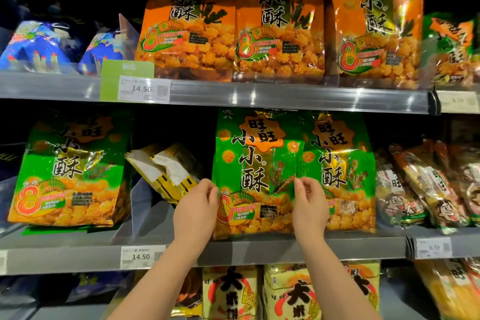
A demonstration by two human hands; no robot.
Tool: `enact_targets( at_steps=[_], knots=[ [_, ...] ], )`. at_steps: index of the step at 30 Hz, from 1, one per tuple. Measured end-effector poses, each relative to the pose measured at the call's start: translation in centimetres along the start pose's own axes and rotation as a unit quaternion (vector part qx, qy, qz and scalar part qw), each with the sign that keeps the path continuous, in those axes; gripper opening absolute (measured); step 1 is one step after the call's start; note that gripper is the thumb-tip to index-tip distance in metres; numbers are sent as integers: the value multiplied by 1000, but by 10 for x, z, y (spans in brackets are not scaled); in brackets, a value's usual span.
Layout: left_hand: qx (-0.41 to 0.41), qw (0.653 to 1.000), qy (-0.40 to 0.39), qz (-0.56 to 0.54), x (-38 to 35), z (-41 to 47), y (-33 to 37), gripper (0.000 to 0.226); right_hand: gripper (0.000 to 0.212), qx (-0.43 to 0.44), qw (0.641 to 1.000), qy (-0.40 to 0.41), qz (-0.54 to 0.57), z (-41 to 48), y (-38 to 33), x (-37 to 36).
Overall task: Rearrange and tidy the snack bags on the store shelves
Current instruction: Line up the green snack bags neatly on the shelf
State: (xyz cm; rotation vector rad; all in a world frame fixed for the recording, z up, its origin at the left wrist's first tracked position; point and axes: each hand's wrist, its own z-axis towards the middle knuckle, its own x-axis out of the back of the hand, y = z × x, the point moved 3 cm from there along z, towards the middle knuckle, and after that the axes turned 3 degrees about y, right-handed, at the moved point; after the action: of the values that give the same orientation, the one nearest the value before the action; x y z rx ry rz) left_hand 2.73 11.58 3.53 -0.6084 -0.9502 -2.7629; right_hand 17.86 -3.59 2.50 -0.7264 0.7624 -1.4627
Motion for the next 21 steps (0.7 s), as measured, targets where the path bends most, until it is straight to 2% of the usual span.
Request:
enact_targets(
  at_steps=[6, 12, 16, 19, 21],
  knots=[
    [-7, 1000, 4, 30, -1, 5, 0, 16, 12, -25, 1000, -1, 15, 5, 2, 0],
    [-15, 1000, -4, 19, -4, 2, -6, 16, 15, -72, 995, 41, 48, 3, 8, 3],
    [-5, 999, -15, -34, -4, -1, -9, 17, 16, -67, 993, 50, 80, -1, 8, 2],
    [13, 999, -5, -47, 0, -5, -18, 18, 7, -37, 990, 96, 96, -12, 1, 2],
    [37, 998, 2, -42, 4, -9, -32, 20, 8, -16, 987, 118, 104, -27, -6, -3]
  ],
)
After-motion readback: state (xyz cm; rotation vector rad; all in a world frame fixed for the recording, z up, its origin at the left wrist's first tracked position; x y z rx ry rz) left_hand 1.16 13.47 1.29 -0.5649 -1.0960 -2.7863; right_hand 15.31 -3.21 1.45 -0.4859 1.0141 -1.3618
